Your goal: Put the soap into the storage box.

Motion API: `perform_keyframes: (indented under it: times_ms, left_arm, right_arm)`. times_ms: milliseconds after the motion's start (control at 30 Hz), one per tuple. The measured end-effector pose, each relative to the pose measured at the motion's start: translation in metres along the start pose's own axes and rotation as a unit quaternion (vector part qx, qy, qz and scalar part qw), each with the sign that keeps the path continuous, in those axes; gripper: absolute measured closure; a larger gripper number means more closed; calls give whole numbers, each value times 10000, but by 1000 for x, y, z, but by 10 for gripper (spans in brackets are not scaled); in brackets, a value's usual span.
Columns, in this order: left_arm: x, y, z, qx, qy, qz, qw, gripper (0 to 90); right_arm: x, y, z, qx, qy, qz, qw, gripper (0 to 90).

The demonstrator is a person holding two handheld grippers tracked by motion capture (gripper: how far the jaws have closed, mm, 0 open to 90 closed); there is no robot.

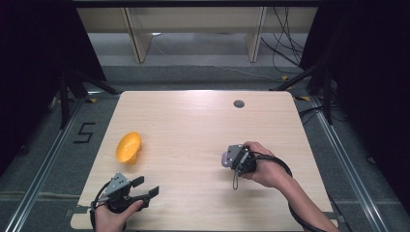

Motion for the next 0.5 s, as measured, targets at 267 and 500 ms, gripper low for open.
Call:
perform_keyframes:
  times_ms: [267,500]
  left_arm:
    - [-1,-3,-5,94,247,-54,9996,241]
    - [-5,-11,-36,-55,270,45,9996,291]
  right_arm:
    - [19,12,2,-355,-401,742,9958,500]
    - [32,28,0,-382,-608,1116,9912,500]
Point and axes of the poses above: each handheld gripper's, and its own axes: x roughly backward along the jaws, z roughly out of its underside, y roughly to its left, the point moved 4 cm from there along -x, roughly forward along the jaws
